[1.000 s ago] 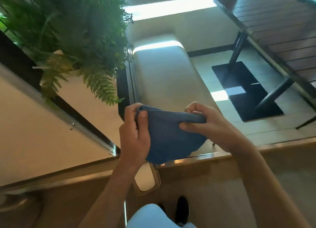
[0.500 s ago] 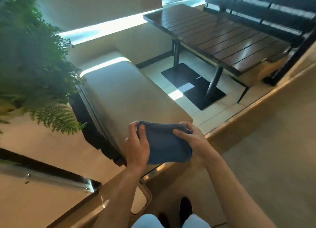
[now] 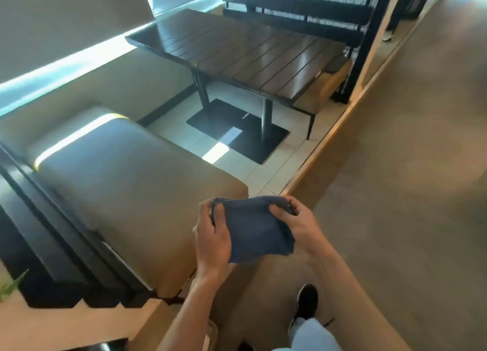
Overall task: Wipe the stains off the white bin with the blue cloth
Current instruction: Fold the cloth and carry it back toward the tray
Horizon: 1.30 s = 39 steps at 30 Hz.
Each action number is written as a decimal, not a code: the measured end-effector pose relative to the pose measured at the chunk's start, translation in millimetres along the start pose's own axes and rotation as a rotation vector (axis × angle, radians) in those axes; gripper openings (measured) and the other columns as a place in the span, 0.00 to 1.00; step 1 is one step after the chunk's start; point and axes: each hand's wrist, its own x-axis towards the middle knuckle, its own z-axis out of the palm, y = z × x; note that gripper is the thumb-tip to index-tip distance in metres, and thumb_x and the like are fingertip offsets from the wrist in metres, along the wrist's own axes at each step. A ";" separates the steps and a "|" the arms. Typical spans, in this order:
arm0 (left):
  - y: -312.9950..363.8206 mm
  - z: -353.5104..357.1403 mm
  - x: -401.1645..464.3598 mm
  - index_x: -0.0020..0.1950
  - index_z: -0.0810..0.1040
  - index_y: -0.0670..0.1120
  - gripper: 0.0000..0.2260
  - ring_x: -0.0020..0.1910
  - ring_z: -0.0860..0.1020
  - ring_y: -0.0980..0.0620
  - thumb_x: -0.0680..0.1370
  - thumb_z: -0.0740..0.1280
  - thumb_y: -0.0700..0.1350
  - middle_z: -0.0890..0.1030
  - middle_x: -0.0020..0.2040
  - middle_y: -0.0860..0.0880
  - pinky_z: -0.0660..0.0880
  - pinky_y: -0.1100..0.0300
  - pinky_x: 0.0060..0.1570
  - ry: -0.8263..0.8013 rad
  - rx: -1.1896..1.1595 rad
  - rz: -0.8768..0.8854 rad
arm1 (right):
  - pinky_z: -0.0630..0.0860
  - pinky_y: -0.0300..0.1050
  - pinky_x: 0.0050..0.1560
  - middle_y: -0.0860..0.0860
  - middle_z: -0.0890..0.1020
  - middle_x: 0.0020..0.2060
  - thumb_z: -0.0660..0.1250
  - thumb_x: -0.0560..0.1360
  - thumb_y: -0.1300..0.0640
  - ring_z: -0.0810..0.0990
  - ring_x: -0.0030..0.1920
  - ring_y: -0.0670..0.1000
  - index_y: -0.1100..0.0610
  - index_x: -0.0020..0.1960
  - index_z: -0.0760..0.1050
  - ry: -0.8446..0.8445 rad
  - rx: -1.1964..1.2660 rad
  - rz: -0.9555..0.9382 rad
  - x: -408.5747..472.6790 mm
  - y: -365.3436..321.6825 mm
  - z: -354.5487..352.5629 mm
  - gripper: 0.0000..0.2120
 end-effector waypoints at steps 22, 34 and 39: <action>85.0 313.2 87.0 0.63 0.71 0.58 0.08 0.53 0.79 0.59 0.86 0.57 0.50 0.77 0.54 0.62 0.79 0.65 0.47 -0.167 0.076 0.036 | 0.80 0.54 0.61 0.50 0.84 0.59 0.75 0.74 0.61 0.83 0.60 0.54 0.49 0.66 0.77 0.144 0.333 -0.019 149.4 -135.1 -245.8 0.22; 117.6 513.0 195.3 0.58 0.74 0.62 0.08 0.51 0.77 0.66 0.85 0.60 0.48 0.80 0.49 0.65 0.78 0.61 0.52 -0.257 0.034 0.030 | 0.81 0.51 0.56 0.60 0.86 0.51 0.71 0.76 0.64 0.84 0.55 0.60 0.62 0.57 0.81 0.053 0.005 0.140 301.5 -222.0 -394.1 0.10; 146.8 595.5 249.4 0.55 0.73 0.64 0.10 0.52 0.76 0.70 0.85 0.61 0.47 0.79 0.47 0.68 0.76 0.65 0.50 -0.325 0.045 0.023 | 0.81 0.51 0.57 0.50 0.88 0.45 0.72 0.78 0.54 0.85 0.52 0.52 0.55 0.51 0.82 0.146 -0.258 0.187 372.9 -271.5 -446.9 0.05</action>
